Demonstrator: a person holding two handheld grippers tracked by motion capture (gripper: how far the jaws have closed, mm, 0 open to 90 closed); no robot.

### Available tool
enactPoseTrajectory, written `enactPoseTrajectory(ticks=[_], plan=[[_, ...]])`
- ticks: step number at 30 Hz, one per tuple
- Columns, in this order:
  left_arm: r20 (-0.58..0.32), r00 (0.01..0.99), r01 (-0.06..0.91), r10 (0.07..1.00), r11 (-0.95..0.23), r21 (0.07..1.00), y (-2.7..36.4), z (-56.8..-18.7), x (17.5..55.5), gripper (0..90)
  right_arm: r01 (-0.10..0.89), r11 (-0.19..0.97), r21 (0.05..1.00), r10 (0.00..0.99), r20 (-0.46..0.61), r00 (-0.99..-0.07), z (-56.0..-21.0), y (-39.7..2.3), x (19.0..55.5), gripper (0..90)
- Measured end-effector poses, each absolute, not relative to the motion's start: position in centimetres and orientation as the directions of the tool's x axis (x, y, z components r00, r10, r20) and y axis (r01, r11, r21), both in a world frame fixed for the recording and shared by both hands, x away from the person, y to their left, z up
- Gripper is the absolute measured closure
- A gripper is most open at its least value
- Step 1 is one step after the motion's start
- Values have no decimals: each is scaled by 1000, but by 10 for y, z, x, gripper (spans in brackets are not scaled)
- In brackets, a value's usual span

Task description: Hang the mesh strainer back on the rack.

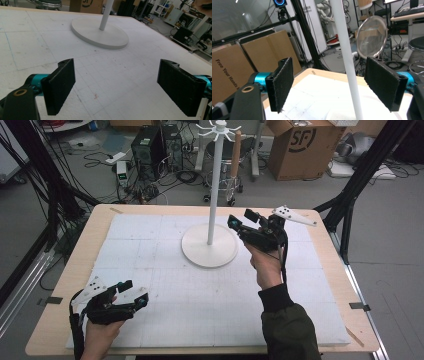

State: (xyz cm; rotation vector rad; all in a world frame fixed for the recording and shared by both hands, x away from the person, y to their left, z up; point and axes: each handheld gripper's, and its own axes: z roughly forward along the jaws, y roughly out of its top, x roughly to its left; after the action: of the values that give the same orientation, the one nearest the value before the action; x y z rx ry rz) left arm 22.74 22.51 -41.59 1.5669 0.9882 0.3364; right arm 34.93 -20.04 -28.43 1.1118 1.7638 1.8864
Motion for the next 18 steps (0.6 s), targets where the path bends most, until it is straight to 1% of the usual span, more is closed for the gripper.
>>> enactPoseTrajectory(ticks=[7, 18], plan=[[-305, 598, 401, 741, 53, 915, 225, -416, 227, 156, 271, -169, 948, 691, 310, -653, -288, -200, 343, 230], [-304, 606, 402, 735, 47, 915, 223, -416, 229, 156, 286, -155, 946, 689, 311, -655, -305, -206, 336, 214]])
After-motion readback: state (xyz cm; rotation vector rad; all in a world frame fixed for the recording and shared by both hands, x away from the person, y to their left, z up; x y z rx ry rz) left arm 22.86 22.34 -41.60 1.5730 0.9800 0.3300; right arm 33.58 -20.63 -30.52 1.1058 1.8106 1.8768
